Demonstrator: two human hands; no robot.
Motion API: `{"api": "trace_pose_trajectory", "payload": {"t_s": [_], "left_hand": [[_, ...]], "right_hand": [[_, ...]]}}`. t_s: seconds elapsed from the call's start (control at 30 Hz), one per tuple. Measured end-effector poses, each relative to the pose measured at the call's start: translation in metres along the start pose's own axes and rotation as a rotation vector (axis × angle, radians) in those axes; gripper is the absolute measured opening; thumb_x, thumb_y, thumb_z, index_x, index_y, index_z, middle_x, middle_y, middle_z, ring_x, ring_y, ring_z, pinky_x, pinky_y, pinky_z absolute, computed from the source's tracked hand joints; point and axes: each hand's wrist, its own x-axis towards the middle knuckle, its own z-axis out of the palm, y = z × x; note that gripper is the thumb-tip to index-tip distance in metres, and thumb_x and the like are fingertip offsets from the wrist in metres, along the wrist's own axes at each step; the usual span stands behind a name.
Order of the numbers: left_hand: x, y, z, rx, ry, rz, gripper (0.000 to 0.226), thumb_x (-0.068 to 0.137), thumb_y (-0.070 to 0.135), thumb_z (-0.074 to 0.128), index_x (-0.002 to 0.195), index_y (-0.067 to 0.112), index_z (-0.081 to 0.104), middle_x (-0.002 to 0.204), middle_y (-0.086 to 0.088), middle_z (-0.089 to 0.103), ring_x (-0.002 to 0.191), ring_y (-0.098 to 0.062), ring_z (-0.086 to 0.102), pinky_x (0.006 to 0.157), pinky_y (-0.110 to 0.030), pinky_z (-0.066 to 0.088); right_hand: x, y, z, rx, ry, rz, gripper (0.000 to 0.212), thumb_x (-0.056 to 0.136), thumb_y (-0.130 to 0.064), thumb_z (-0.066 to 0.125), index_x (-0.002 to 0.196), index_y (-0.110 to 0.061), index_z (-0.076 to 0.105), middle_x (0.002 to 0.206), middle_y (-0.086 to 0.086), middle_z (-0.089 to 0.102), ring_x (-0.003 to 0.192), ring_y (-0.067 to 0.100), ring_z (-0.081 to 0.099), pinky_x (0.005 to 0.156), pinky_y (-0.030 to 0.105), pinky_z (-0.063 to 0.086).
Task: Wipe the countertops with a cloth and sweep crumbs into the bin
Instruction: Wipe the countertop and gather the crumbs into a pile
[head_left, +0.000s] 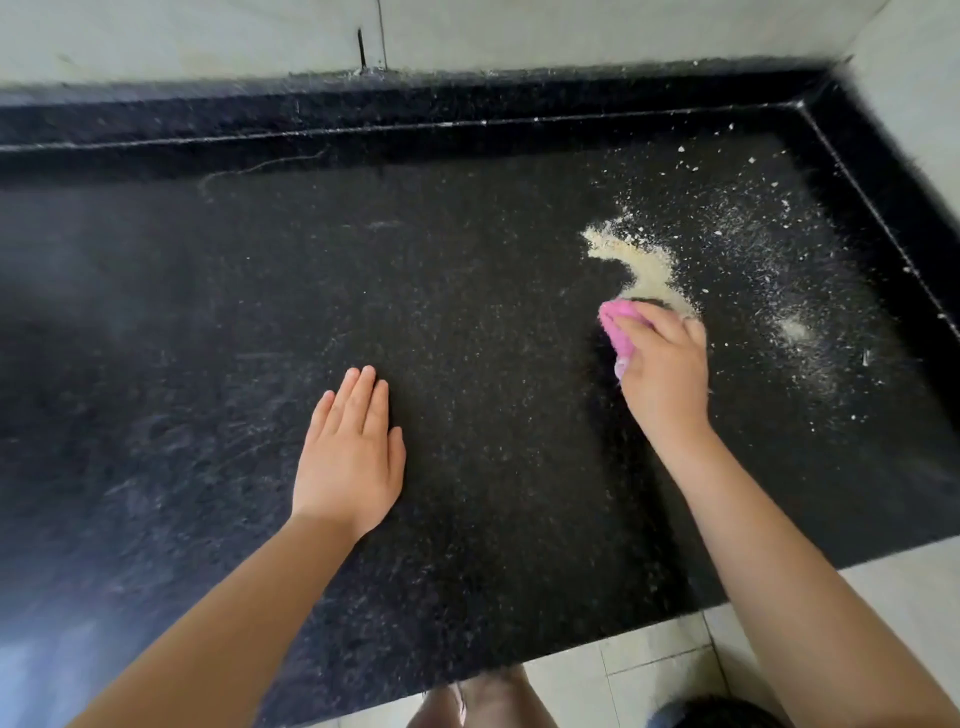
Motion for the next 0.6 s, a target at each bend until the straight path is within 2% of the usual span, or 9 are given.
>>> {"api": "trace_pose_trajectory", "payload": {"t_s": [0.03, 0.1, 0.23, 0.3, 0.33, 0.4, 0.47, 0.53, 0.6], "left_hand": [[0.0, 0.0, -0.001, -0.007, 0.008, -0.002, 0.051, 0.089, 0.024, 0.033, 0.127, -0.009, 0.045, 0.136, -0.023, 0.042, 0.13, -0.035, 0.036, 0.105, -0.04, 0.018], [0.0, 0.0, -0.001, -0.016, 0.03, 0.0, 0.048, 0.094, 0.022, 0.034, 0.131, -0.007, 0.039, 0.142, -0.02, 0.034, 0.135, -0.032, 0.028, 0.108, -0.037, 0.011], [0.0, 0.0, -0.004, -0.047, 0.053, 0.02, 0.047, 0.097, 0.021, 0.034, 0.137, -0.003, 0.03, 0.148, -0.016, 0.023, 0.139, -0.027, 0.016, 0.11, -0.032, 0.002], [0.0, 0.0, -0.005, -0.065, 0.037, 0.021, 0.05, 0.096, 0.022, 0.033, 0.139, -0.002, 0.025, 0.15, -0.014, 0.018, 0.141, -0.025, 0.01, 0.109, -0.03, -0.003], [-0.001, 0.001, -0.005, -0.073, 0.033, 0.021, 0.05, 0.096, 0.022, 0.033, 0.14, -0.002, 0.024, 0.151, -0.014, 0.017, 0.141, -0.024, 0.009, 0.109, -0.029, -0.003], [-0.001, 0.003, -0.006, -0.067, 0.011, 0.011, 0.051, 0.097, 0.023, 0.031, 0.141, -0.001, 0.022, 0.151, -0.014, 0.015, 0.141, -0.024, 0.007, 0.109, -0.028, -0.005], [0.0, 0.003, -0.006, -0.057, -0.012, 0.001, 0.051, 0.097, 0.022, 0.03, 0.141, -0.001, 0.02, 0.151, -0.014, 0.014, 0.141, -0.024, 0.006, 0.108, -0.028, -0.006], [0.0, 0.002, -0.006, -0.05, -0.017, -0.005, 0.05, 0.096, 0.021, 0.031, 0.14, -0.002, 0.023, 0.15, -0.016, 0.017, 0.141, -0.026, 0.009, 0.109, -0.03, -0.003], [-0.001, 0.005, -0.007, -0.037, -0.025, -0.034, 0.049, 0.096, 0.021, 0.034, 0.138, -0.003, 0.028, 0.149, -0.017, 0.022, 0.14, -0.028, 0.013, 0.111, -0.037, 0.002]], "right_hand": [[-0.007, -0.008, -0.003, 0.028, 0.036, -0.07, 0.047, 0.065, 0.004, 0.043, 0.1, -0.012, 0.069, 0.105, 0.003, 0.067, 0.091, 0.032, 0.053, 0.085, 0.011, 0.025], [-0.035, -0.027, -0.002, 0.077, -0.003, -0.225, 0.051, 0.062, -0.004, 0.037, 0.102, -0.016, 0.067, 0.105, 0.002, 0.066, 0.09, 0.031, 0.055, 0.081, 0.024, 0.034], [-0.107, -0.057, -0.005, 0.033, -0.119, -0.405, 0.042, 0.066, -0.004, 0.053, 0.102, -0.02, 0.066, 0.107, 0.001, 0.065, 0.094, 0.024, 0.045, 0.064, 0.038, 0.052], [-0.119, -0.042, -0.006, 0.011, -0.147, -0.419, 0.053, 0.059, 0.002, 0.065, 0.106, -0.022, 0.064, 0.109, 0.0, 0.065, 0.097, 0.023, 0.045, 0.065, 0.037, 0.052], [-0.117, -0.029, -0.008, 0.008, -0.155, -0.41, 0.055, 0.062, 0.002, 0.061, 0.11, -0.025, 0.06, 0.112, -0.002, 0.064, 0.098, 0.024, 0.049, 0.071, 0.038, 0.051], [-0.1, 0.003, -0.011, -0.008, -0.156, -0.349, 0.053, 0.067, -0.004, 0.044, 0.114, -0.03, 0.049, 0.118, -0.008, 0.057, 0.098, 0.024, 0.054, 0.088, 0.03, 0.04], [-0.07, 0.037, -0.014, -0.016, -0.114, -0.249, 0.052, 0.065, -0.006, 0.039, 0.111, -0.028, 0.049, 0.116, -0.01, 0.052, 0.095, 0.023, 0.053, 0.096, 0.012, 0.021], [-0.041, 0.059, -0.017, -0.029, -0.048, -0.169, 0.051, 0.063, -0.006, 0.038, 0.109, -0.022, 0.056, 0.111, 0.0, 0.062, 0.091, 0.031, 0.058, 0.094, 0.004, 0.013], [-0.018, 0.067, -0.023, -0.02, 0.017, -0.136, 0.045, 0.067, -0.003, 0.038, 0.103, -0.012, 0.063, 0.104, 0.012, 0.067, 0.088, 0.034, 0.06, 0.085, 0.01, 0.022]]}}
